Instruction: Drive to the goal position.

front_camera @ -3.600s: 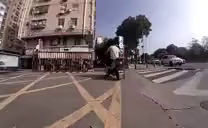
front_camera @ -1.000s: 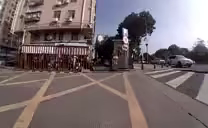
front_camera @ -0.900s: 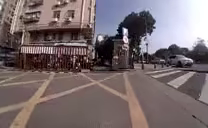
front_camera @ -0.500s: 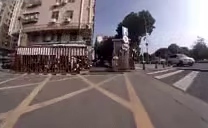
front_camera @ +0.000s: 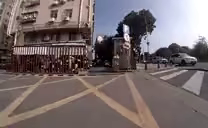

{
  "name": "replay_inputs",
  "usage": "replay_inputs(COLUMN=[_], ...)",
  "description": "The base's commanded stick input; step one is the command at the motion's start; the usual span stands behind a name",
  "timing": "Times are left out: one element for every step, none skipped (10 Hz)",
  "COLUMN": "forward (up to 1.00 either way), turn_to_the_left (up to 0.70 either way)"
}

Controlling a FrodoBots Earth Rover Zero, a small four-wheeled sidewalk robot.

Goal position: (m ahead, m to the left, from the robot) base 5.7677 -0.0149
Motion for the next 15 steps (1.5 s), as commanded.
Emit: replay_inputs(forward=[0.70,0.70,0.70,0.70,0.70,0.70,0.70,0.70,0.70,0.70,0.70,0.70,0.70,0.70,0.70], turn_to_the_left=[0.14,0.14,0.08,0.03,0.00,0.00,0.00,0.00,0.00,0.00,0.00,0.00,0.00,0.00,0.00])
